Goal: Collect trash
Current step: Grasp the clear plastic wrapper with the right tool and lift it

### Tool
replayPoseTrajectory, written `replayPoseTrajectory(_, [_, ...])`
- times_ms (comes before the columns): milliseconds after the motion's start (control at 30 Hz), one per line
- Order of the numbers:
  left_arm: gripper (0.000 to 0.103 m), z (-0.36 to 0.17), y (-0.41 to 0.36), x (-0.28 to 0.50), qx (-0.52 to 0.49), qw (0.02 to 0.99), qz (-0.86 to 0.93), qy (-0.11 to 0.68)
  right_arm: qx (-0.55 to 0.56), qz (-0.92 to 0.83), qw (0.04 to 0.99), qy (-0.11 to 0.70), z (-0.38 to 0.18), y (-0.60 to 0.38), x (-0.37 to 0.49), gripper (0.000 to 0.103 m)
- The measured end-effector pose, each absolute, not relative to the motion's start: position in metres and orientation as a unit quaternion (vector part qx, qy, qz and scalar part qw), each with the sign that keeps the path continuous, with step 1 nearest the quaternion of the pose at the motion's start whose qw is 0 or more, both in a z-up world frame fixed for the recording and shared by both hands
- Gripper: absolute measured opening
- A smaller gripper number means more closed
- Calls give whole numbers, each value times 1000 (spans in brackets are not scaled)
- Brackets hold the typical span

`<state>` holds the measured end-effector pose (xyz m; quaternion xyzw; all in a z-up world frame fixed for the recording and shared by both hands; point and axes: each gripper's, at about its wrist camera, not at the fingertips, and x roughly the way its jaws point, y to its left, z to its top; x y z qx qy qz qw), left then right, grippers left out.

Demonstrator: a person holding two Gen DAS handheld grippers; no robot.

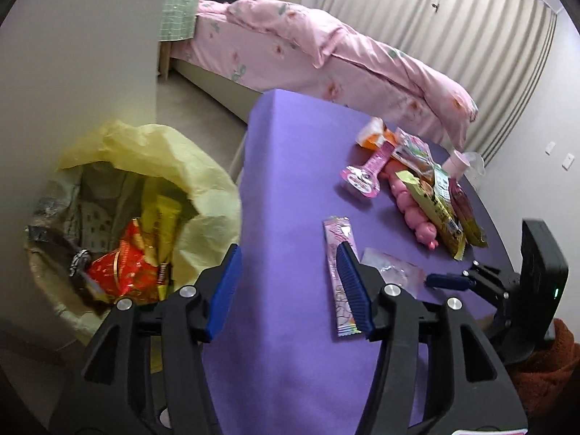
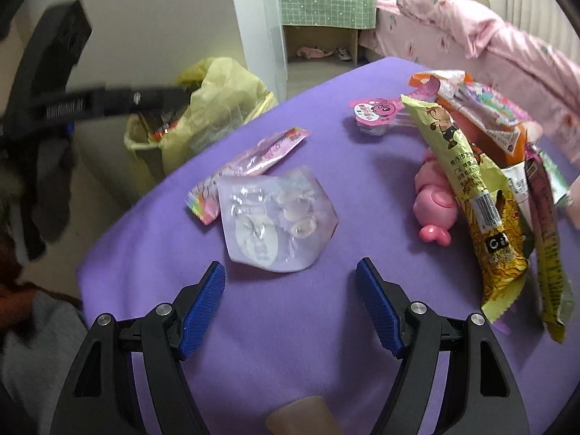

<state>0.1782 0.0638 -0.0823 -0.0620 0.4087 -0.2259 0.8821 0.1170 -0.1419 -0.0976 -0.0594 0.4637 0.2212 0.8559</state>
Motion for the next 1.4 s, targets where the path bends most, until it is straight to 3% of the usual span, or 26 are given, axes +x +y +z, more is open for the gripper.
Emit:
replayPoseTrajectory(100, [52,-85,74,178,-75,883,-215,410,-108,221,855,457,-98,-134,113,71])
replayPoseTrajectory(300, [52,-85,89,178,-88,886,-200,408,-88,236,853,456,-97,-133,136,70])
replayPoseTrajectory(433, [52,-87,100,177,-100,888,-190,407,-114,239,853,449,-98,-121,147,64])
replayPoseTrajectory(567, [52,-91,101,176,-104,886,-187,412,-99,246,851,453,-94,-119,152,39])
replayPoseTrajectory(633, [52,-92,101,176,-105,885,-189,413,-82,251,851,454,-91,-122,152,33])
replayPoseTrajectory(1033, [52,-95,65,177,-84,871,-234,424,-40,184,881,434,-64,-169,137,30])
replayPoseTrajectory(1400, [52,-116,-3,183,-1,850,-260,458,-4,125,904,410,-53,-212,124,30])
